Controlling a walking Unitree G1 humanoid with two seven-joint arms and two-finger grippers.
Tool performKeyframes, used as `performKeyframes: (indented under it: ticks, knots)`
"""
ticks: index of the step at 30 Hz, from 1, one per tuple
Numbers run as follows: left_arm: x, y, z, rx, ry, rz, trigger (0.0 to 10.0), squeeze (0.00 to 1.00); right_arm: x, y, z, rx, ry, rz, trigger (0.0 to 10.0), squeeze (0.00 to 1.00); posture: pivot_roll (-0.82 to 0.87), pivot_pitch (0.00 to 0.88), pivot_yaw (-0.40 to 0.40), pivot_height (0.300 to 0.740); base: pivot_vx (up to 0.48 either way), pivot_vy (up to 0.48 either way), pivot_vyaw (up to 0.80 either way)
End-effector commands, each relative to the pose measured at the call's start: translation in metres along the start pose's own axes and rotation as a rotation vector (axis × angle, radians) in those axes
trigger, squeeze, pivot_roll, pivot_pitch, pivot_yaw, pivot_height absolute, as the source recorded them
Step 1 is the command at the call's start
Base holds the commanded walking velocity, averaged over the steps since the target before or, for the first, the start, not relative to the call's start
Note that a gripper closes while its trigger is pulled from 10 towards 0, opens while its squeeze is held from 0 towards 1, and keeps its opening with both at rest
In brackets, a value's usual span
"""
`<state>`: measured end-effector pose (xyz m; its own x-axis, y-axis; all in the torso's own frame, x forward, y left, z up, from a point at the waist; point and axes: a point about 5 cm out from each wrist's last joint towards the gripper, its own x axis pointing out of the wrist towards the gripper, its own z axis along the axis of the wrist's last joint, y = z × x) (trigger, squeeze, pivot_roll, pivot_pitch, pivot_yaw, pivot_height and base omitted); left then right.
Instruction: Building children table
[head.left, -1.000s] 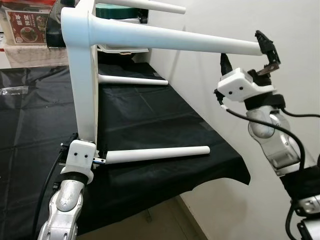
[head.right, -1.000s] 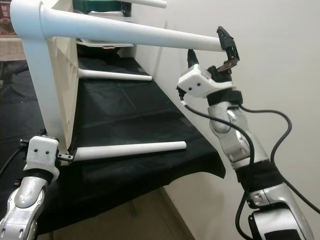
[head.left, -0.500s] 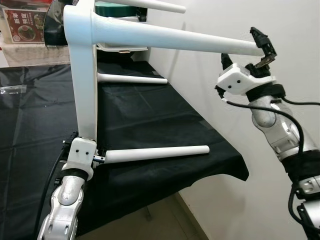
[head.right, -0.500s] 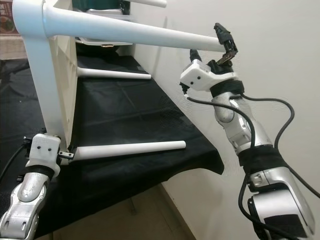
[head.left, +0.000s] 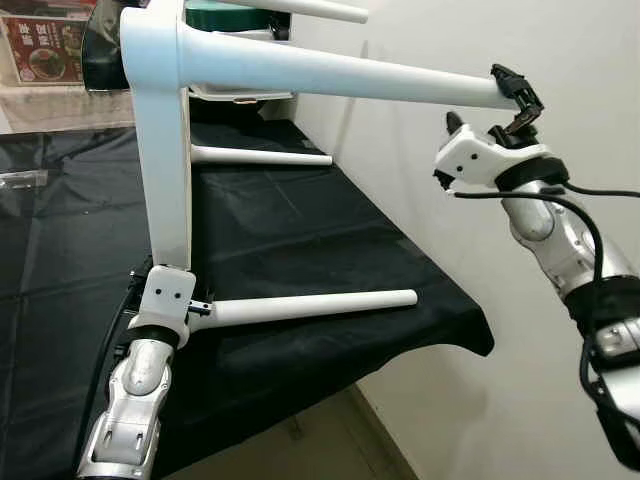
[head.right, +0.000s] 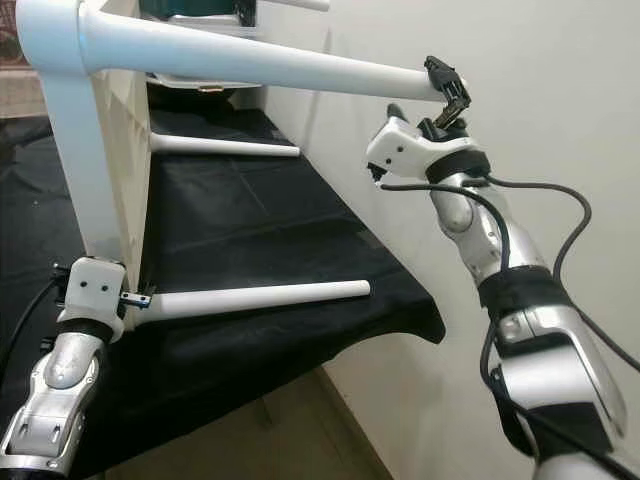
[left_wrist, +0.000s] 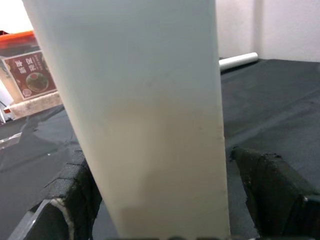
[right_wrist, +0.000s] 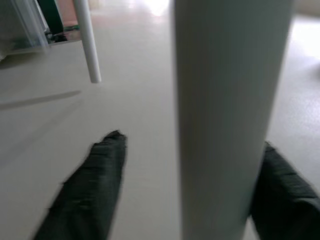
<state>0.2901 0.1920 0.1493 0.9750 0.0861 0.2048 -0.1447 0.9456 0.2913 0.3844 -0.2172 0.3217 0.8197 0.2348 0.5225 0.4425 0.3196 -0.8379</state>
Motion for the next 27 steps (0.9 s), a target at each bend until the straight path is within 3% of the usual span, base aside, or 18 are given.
performKeyframes:
  ticks: [1,3,5,6,14,18,20,21,22,23,26,27]
  knots:
    - [0.001,-0.002,-0.002,0.013,-0.004,-0.008,10.0,0.00,0.001,0.002,-0.001,-0.015,-0.002,0.030,3.1,0.00,0.09,0.000,-0.163,0.740,0.000,0.000,0.00]
    - [0.001,-0.003,-0.004,0.014,-0.001,-0.007,10.0,0.00,0.003,0.001,0.000,-0.017,-0.009,0.026,2.0,0.00,0.09,0.000,-0.162,0.740,0.000,0.000,0.00]
    - [0.001,-0.004,-0.005,0.014,0.001,-0.007,10.0,0.00,0.004,0.000,0.000,-0.019,-0.011,0.027,1.5,0.00,0.09,0.000,-0.161,0.740,0.000,0.000,0.00]
    - [0.001,-0.004,-0.006,0.015,0.002,-0.007,10.0,0.00,0.004,0.000,0.000,-0.021,-0.014,0.029,0.0,0.00,0.09,0.000,-0.161,0.740,0.000,0.000,0.00]
    - [0.000,-0.003,-0.007,0.020,0.004,0.001,10.0,0.00,0.003,0.001,-0.003,-0.016,-0.016,0.048,0.0,0.00,0.09,0.000,-0.158,0.740,0.000,0.000,0.00]
    - [0.001,0.012,-0.002,0.067,-0.023,0.040,10.0,0.00,0.002,0.006,-0.006,0.024,-0.001,0.075,0.0,0.00,0.10,0.000,-0.160,0.740,0.000,0.000,0.00]
    - [0.001,0.012,-0.002,0.067,-0.023,0.040,10.0,0.00,0.002,0.006,-0.006,0.024,-0.001,0.075,0.0,0.00,0.10,0.000,-0.160,0.740,0.000,0.000,0.00]
    - [0.003,0.029,0.003,0.112,-0.044,0.069,10.0,0.00,0.003,0.010,-0.006,0.056,0.013,0.092,0.0,0.00,0.10,0.000,-0.160,0.740,0.000,0.000,0.00]
    - [0.003,0.029,0.003,0.112,-0.044,0.069,10.0,0.00,0.003,0.010,-0.006,0.056,0.013,0.092,0.0,0.00,0.10,0.000,-0.160,0.740,0.000,0.000,0.00]
    - [0.005,0.044,0.008,0.151,-0.051,0.089,10.0,0.00,0.003,0.014,-0.005,0.078,0.024,0.107,0.0,0.02,0.11,0.000,-0.161,0.740,0.000,0.000,0.00]
    - [0.006,0.054,0.011,0.177,-0.056,0.102,10.0,0.00,0.003,0.017,-0.005,0.092,0.030,0.117,0.0,0.02,0.11,0.000,-0.161,0.740,0.000,0.000,0.00]
    - [0.008,0.065,0.016,0.206,-0.065,0.110,10.0,0.00,0.003,0.021,-0.005,0.117,0.046,0.136,0.0,0.01,0.12,0.000,-0.159,0.740,0.000,0.000,0.00]
